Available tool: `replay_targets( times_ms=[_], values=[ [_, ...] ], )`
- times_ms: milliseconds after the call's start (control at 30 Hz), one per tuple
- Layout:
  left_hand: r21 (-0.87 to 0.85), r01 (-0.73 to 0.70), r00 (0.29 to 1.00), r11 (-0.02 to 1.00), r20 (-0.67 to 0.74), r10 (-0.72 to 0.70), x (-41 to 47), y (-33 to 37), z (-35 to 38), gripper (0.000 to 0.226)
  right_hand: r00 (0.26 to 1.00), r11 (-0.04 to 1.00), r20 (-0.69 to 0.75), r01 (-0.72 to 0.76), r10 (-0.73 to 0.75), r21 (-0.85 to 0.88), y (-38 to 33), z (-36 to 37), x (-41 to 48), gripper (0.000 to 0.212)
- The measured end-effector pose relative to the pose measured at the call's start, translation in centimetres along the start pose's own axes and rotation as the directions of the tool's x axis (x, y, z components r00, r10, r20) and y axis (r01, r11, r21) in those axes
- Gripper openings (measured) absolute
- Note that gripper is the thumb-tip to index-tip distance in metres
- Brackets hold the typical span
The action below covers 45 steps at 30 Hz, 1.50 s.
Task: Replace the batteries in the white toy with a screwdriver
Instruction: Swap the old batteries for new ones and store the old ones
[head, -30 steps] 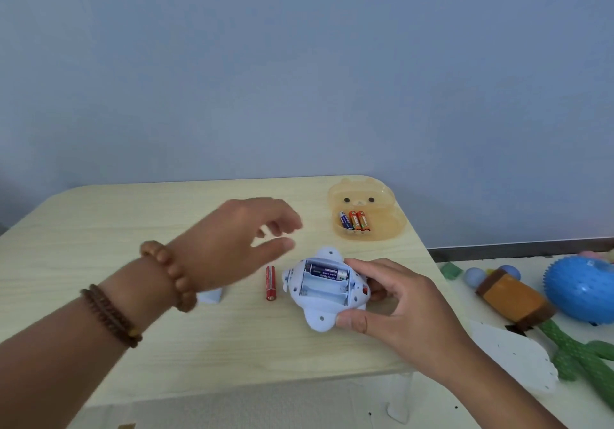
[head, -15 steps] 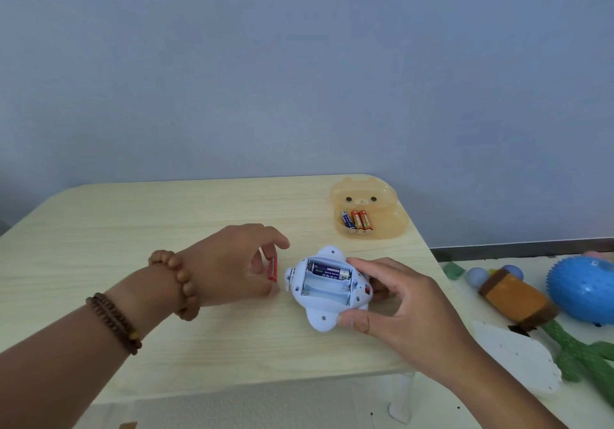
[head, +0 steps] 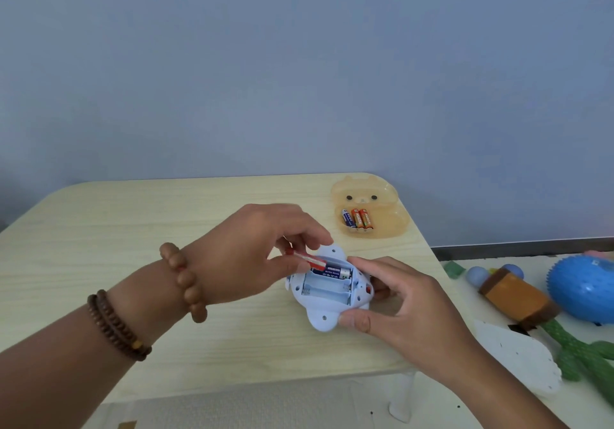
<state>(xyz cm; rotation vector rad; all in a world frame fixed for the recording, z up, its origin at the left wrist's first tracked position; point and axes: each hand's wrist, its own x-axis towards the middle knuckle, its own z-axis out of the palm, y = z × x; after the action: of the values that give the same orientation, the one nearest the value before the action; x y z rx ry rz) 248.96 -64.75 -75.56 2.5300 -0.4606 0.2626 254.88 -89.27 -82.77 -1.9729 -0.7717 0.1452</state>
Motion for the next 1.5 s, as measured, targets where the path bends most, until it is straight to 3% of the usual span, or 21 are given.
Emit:
replay_targets(
  times_ms=[233,533,667,867,1167,1367,1500],
  values=[
    [0.227,-0.059,0.997,0.972,-0.025,0.067,0.3,1.5,1.2,0.023,1.000,1.000,0.002,-0.005,0.005,-0.007,0.1,0.0,0.0,0.071],
    [0.204,0.021,1.000,0.979,0.005,-0.023,0.9,2.1,2.6,0.028,1.000,1.000,0.013,0.003,-0.003,-0.009,0.2,0.0,0.1,0.071],
    [0.281,0.033,0.999,0.959,0.007,-0.036,1.1,2.3,2.9,0.035,1.000,1.000,0.017,0.004,-0.004,0.010,0.1,0.0,0.1,0.068],
    [0.361,0.035,0.999,0.932,-0.012,-0.033,1.3,2.1,3.3,0.026,1.000,1.000,0.009,0.013,-0.013,0.002,0.0,-0.1,0.3,0.069],
    [0.321,-0.047,0.998,0.946,-0.019,0.056,1.5,1.0,3.9,0.009,1.000,1.000,-0.012,-0.007,0.007,0.019,0.1,-0.1,0.3,0.072],
    [-0.001,0.210,0.972,0.978,-0.102,-0.209,1.2,0.9,1.8,0.019,1.000,1.000,-0.008,-0.005,0.005,0.014,-0.1,-0.1,0.2,0.066],
    [-0.029,0.412,0.911,0.911,0.036,-0.411,1.2,0.4,1.9,0.039,1.000,1.000,0.003,-0.007,0.007,0.010,-0.1,-0.1,0.2,0.067]
  ],
)
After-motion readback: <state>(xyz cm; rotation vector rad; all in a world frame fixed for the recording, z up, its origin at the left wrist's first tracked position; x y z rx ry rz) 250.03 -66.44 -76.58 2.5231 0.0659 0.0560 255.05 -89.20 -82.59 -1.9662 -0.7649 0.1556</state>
